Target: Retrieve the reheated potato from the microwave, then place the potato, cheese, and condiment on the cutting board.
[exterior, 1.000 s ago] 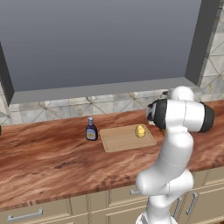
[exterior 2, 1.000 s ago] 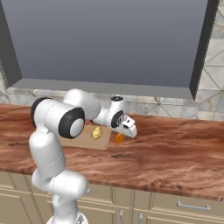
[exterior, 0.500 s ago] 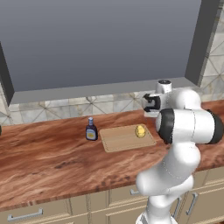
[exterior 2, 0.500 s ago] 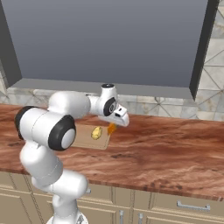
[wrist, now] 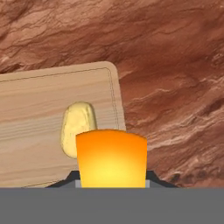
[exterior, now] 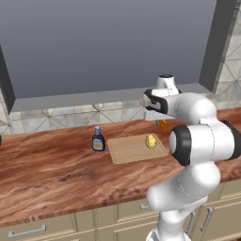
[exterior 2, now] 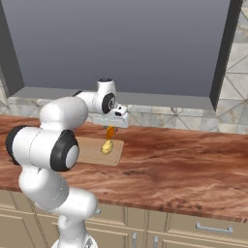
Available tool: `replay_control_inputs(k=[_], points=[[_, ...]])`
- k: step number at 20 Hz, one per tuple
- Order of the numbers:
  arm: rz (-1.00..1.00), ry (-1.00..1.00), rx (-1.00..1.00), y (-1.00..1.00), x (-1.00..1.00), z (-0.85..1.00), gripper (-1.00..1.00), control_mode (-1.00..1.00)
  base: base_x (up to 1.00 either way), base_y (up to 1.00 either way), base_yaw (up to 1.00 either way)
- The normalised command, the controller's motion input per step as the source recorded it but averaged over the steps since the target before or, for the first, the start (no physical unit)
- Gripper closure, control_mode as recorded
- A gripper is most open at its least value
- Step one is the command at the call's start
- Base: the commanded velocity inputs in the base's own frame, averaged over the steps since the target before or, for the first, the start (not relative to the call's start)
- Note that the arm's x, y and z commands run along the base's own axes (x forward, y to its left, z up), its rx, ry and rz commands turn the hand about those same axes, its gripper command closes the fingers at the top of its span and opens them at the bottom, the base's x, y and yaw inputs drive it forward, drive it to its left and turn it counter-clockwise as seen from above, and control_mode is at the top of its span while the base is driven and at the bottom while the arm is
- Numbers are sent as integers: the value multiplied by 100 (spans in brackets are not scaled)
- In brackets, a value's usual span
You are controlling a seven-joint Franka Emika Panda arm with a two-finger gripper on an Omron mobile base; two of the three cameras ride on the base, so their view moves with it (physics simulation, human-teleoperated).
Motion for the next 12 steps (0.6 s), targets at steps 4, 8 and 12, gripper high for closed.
replay_control_inputs(k=[4, 8, 12], points=[[16, 9, 1, 62, -3, 14, 100, -100, 0, 0, 0], [13, 7, 1, 58, -6, 0, 100, -100, 0, 0, 0], [11, 12, 1, 44, -5, -28, 100, -100, 0, 0, 0]])
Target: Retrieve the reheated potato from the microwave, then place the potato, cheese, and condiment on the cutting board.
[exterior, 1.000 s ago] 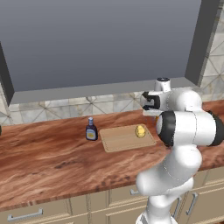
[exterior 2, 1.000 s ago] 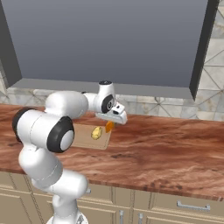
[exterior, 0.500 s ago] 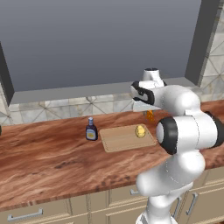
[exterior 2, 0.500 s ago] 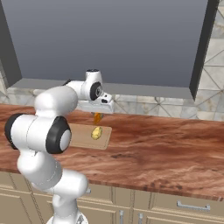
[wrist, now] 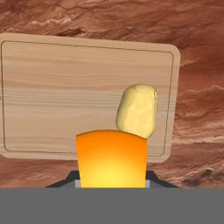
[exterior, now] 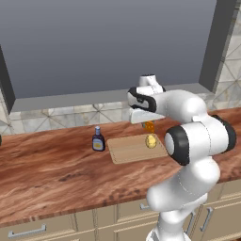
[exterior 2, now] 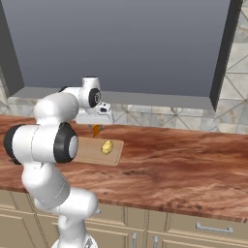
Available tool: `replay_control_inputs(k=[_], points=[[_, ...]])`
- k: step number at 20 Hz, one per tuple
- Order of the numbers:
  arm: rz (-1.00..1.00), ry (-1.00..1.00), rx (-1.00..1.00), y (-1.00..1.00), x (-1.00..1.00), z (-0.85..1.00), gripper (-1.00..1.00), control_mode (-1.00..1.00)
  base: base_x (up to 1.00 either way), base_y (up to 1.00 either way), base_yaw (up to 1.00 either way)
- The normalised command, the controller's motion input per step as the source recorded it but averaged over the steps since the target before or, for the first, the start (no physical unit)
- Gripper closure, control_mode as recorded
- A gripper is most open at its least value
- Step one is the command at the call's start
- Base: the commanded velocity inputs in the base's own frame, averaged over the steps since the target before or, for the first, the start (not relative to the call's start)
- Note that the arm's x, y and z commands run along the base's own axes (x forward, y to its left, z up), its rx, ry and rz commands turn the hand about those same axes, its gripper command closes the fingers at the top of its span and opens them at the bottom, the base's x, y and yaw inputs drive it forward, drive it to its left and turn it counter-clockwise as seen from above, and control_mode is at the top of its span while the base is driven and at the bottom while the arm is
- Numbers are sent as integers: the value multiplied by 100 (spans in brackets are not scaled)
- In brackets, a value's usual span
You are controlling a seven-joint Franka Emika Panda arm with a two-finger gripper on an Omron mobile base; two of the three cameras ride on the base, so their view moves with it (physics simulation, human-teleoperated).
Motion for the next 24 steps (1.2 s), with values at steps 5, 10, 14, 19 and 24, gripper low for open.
replay_control_inputs(k=[5, 10, 14, 19, 24], points=[[7, 5, 8, 30, 4, -52, 100, -100, 0, 0, 0], [1, 0, 6, 20, 18, -43, 100, -100, 0, 0, 0], [0, 0, 1, 17, 11, -26, 100, -100, 0, 0, 0], [0, 0, -4, 9, 15, -22, 100, -100, 0, 0, 0], [0, 0, -5, -2, 9, -25, 100, -100, 0, 0, 0]])
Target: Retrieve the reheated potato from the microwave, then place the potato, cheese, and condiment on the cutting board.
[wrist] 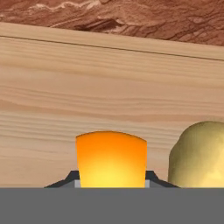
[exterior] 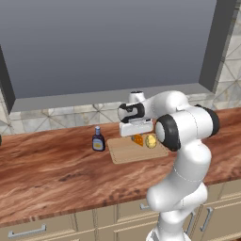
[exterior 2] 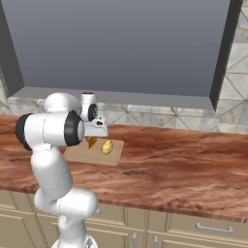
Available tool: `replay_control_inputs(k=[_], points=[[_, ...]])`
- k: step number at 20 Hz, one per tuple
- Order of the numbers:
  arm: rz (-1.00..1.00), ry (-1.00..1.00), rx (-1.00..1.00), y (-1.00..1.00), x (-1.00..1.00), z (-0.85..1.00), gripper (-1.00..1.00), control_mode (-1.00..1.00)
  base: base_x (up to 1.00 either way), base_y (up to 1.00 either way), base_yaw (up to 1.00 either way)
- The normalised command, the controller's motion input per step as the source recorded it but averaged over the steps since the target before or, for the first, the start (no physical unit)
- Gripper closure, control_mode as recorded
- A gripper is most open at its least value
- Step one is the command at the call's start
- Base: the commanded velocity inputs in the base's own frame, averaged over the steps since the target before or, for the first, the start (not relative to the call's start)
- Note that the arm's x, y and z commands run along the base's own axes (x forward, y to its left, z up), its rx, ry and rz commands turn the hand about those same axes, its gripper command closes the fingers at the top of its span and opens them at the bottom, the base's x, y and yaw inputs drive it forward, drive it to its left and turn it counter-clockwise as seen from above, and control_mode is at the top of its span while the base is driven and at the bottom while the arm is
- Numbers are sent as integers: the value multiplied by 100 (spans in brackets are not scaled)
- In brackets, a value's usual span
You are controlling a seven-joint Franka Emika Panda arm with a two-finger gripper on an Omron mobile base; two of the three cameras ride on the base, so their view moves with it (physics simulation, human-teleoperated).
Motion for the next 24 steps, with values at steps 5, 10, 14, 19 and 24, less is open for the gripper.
replay_control_inputs(k=[5, 10, 14, 19, 24], points=[[0, 0, -1, -1, 15, -25, 100, -100, 0, 0, 0], [0, 0, 0, -1, 14, -29, 100, -100, 0, 0, 0], [0, 0, 0, 0, 9, -29, 100, -100, 0, 0, 0], [0, 0, 0, -1, 8, -28, 100, -100, 0, 0, 0], [0, 0, 0, -1, 4, -24, -100, -100, 0, 0, 0]])
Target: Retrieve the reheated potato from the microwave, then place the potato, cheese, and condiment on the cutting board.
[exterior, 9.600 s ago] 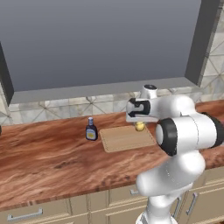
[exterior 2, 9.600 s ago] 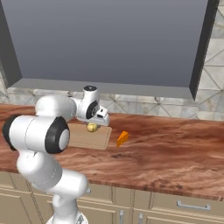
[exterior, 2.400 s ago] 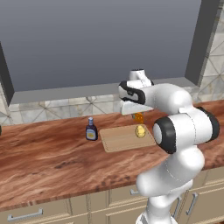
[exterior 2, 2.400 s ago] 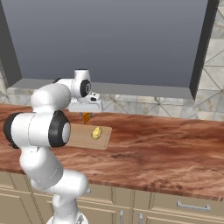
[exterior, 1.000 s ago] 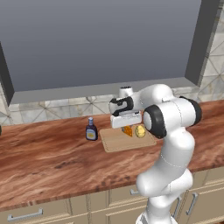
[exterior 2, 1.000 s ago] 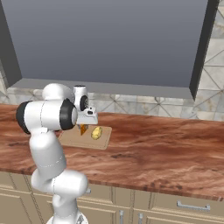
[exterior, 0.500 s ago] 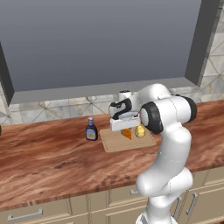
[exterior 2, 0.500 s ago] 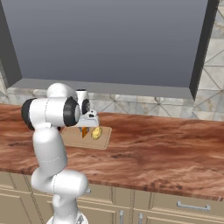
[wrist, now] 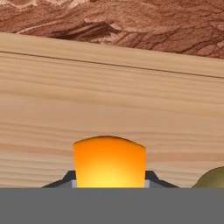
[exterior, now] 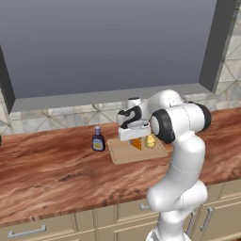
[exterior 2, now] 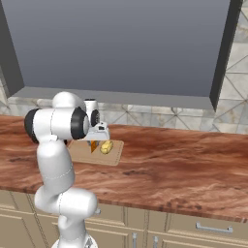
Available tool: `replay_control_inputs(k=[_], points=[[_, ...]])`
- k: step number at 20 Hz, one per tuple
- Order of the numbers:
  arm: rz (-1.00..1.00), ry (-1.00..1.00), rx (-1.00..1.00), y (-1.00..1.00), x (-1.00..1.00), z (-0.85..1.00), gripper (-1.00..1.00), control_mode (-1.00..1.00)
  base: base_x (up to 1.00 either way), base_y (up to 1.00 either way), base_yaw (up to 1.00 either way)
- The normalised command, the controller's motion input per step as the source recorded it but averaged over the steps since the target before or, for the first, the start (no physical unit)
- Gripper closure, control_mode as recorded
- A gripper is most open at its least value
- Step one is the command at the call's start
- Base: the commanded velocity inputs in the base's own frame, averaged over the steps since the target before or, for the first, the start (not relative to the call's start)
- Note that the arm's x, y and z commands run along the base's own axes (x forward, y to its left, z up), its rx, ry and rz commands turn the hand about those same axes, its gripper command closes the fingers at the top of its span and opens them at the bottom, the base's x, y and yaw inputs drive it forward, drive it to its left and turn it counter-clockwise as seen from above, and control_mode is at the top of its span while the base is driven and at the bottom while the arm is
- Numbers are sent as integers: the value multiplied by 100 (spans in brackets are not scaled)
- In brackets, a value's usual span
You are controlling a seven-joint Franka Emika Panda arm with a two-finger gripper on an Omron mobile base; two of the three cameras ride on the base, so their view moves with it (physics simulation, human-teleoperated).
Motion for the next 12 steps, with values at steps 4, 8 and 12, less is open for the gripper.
replay_control_inputs(k=[4, 8, 12], points=[[0, 0, 0, 0, 0, -7, -100, -100, 0, 0, 0], [-1, -1, 0, 0, -1, 9, -100, -100, 0, 0, 0], [-2, -6, 0, 11, 0, 28, -100, -100, 0, 0, 0]])
